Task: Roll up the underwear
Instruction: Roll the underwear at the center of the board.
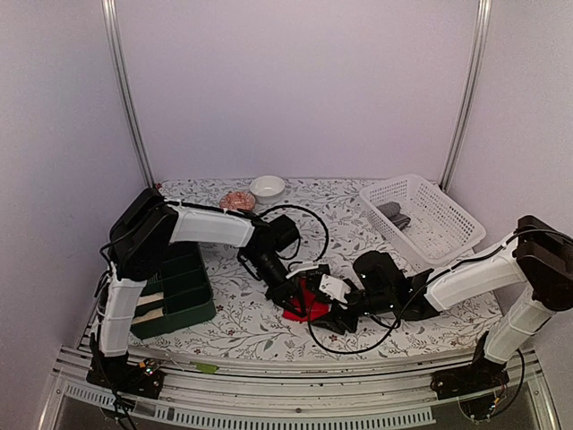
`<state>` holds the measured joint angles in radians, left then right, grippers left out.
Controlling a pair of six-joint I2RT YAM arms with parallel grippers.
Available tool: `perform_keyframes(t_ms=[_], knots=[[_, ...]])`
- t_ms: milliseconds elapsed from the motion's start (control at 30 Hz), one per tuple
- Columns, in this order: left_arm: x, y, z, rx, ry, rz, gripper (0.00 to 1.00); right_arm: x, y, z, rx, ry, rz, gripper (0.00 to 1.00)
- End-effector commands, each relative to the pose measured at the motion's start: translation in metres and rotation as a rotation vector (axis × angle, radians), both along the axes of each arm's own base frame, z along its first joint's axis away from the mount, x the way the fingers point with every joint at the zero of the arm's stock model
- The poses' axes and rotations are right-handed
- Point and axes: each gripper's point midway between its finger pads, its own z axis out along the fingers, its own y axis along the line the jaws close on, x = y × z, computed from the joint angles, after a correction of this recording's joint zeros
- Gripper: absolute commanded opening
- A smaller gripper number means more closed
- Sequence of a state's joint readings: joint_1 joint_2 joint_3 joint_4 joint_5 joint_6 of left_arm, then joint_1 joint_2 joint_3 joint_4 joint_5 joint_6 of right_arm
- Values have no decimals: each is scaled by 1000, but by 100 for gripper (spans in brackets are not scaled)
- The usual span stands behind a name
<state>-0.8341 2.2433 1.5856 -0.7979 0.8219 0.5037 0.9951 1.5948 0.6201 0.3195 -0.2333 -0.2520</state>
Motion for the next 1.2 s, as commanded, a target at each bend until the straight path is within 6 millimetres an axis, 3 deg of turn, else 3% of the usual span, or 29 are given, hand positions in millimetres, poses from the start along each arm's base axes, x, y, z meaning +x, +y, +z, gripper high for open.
perform_keyframes(t_ms=[0, 200, 333, 400, 500, 567, 633, 700, 800, 1000, 1033, 1067, 1133, 1167], knots=[[-6, 29, -29, 161, 63, 34, 0, 8, 13, 5, -4, -104, 60, 61], [-7, 32, -29, 179, 70, 44, 0, -3, 21, -20, -33, -50, 144, 58], [-9, 37, -29, 195, 63, 50, 1, -4, 22, -32, -52, -28, 149, 49], [-9, 38, -28, 194, 53, 54, 1, -4, 22, -36, -59, -21, 150, 39], [-5, 40, -26, 196, 21, 65, 6, -4, 22, -34, -53, -21, 150, 11], [-1, 41, -23, 194, -2, 82, 13, -7, 23, -30, -38, -12, 159, 0], [8, 41, -16, 179, -39, 116, 24, -11, 24, -29, -26, 10, 174, 0], [21, 40, -2, 148, -97, 159, 44, -16, 24, -30, -11, 57, 190, 0], [47, 41, 31, 73, -211, 253, 59, -15, 22, -29, 25, 154, 177, 0], [101, 57, 135, -115, -548, 476, 70, -8, 19, -26, 85, 359, 148, 0], [110, 63, 153, -140, -623, 521, 76, -8, 19, -27, 90, 398, 146, 0], [115, 66, 176, -197, -696, 562, 92, -8, 19, -28, 91, 434, 146, 0], [115, 77, 225, -325, -829, 627, 96, -7, 20, -34, 71, 511, 142, 0], [111, 82, 238, -382, -868, 644, 96, -5, 21, -38, 52, 548, 136, 0]])
